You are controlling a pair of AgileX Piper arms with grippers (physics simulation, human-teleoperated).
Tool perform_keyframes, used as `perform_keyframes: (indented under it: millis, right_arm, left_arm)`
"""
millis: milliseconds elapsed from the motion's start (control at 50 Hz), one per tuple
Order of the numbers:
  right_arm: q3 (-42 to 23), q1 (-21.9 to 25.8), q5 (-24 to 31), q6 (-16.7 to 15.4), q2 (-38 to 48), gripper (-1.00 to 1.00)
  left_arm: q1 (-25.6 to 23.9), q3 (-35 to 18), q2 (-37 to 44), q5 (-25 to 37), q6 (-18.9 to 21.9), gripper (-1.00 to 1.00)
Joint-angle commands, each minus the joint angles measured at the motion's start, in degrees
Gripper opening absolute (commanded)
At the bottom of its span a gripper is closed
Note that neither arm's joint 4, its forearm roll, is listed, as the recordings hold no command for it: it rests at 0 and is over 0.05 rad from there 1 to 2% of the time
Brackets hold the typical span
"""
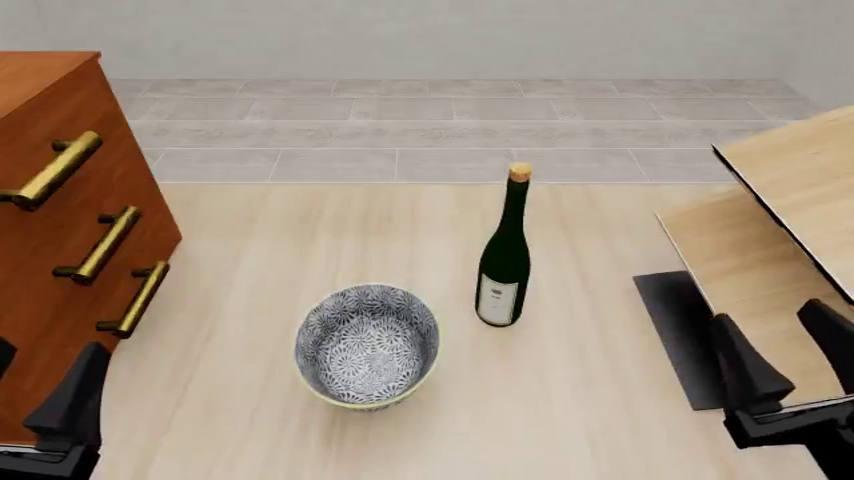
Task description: Put the wine bottle on the wine rack.
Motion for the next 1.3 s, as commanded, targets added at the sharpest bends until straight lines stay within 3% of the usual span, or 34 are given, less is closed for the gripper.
perform_keyframes:
  millis: [20, 380, 580, 900, 1300]
  right_arm:
    - [-2.1, 4.3, -10.4, -0.6, 13.8, 1.00]
    - [-9.1, 10.3, -19.6, -1.3, 31.1, 1.00]
    - [-11.4, 11.1, -23.8, -2.2, 38.3, 1.00]
    - [-17.5, 13.0, -26.8, -3.7, 47.7, 1.00]
    - [-24.5, 14.8, -27.7, -3.0, 56.2, 1.00]
  left_arm:
    - [-1.0, -1.1, -0.1, 0.9, 0.5, 1.00]
    - [-1.0, -2.5, -0.1, 1.6, 1.3, 1.00]
    - [-0.9, -2.9, -0.1, 1.9, 1.5, 1.00]
    - [-0.8, -3.1, -0.1, 2.0, 1.6, 1.00]
    - [-0.3, -3.3, -0.1, 2.2, 1.6, 1.00]
